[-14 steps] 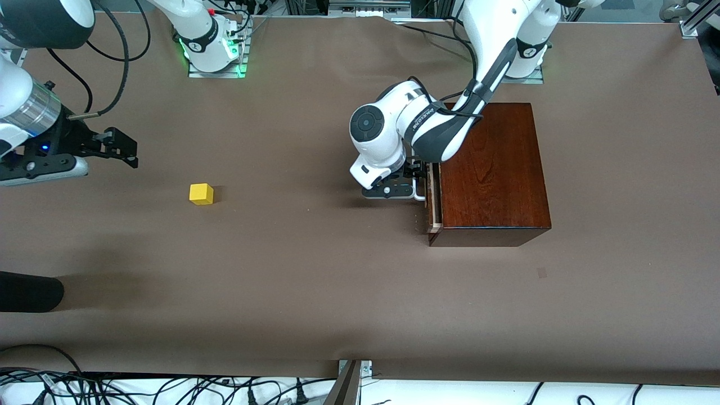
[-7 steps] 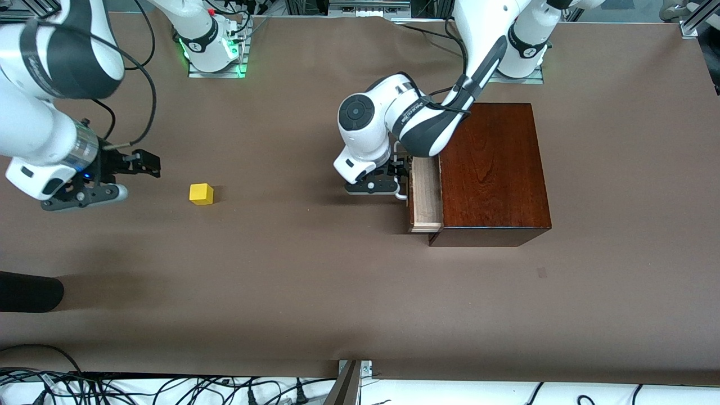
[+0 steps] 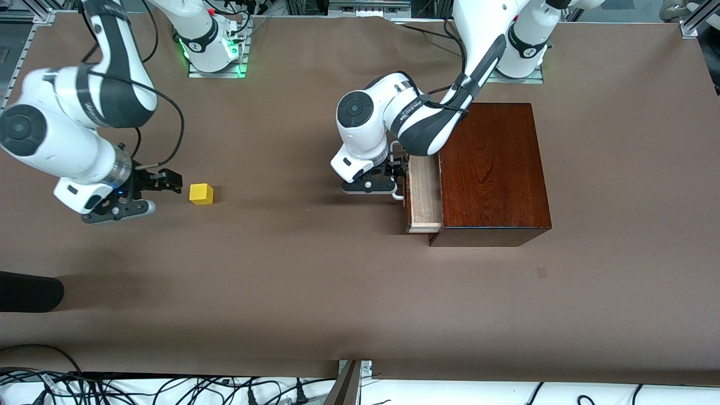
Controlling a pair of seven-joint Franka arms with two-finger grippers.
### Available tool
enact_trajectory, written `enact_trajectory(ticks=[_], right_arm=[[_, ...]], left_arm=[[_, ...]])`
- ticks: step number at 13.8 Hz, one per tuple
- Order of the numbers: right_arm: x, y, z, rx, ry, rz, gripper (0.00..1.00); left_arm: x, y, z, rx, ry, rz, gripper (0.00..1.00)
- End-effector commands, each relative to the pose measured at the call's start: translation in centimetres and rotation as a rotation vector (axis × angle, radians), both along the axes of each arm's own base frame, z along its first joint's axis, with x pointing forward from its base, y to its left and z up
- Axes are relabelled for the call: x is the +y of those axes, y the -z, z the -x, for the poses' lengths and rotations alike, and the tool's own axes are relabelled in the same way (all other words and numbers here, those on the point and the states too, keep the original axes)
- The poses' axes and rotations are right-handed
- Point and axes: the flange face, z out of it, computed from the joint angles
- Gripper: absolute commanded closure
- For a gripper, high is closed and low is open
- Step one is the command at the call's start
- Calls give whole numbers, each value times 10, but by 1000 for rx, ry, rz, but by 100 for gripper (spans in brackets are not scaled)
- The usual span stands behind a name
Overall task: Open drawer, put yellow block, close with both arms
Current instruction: 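Pull the drawer open with the left gripper while the right gripper reaches the cube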
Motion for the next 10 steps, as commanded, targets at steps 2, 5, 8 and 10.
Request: enact_trajectory(ticks=[2,5,8,10], right_arm=[[-2,50,22,-37,28,-21,0],[-3,87,33,-36,39,-18,0],[-3,114,38,-22,62,-18,0],[-5,127,44,-4,83,-30,0]], left_arm=[[-13,-16,2,7,-16,39,0],[-31,-11,23,-15,53,-12,0],[-34,-9,27,-60,100,-60,0],[-35,-8,35,-52,116,-95,0]])
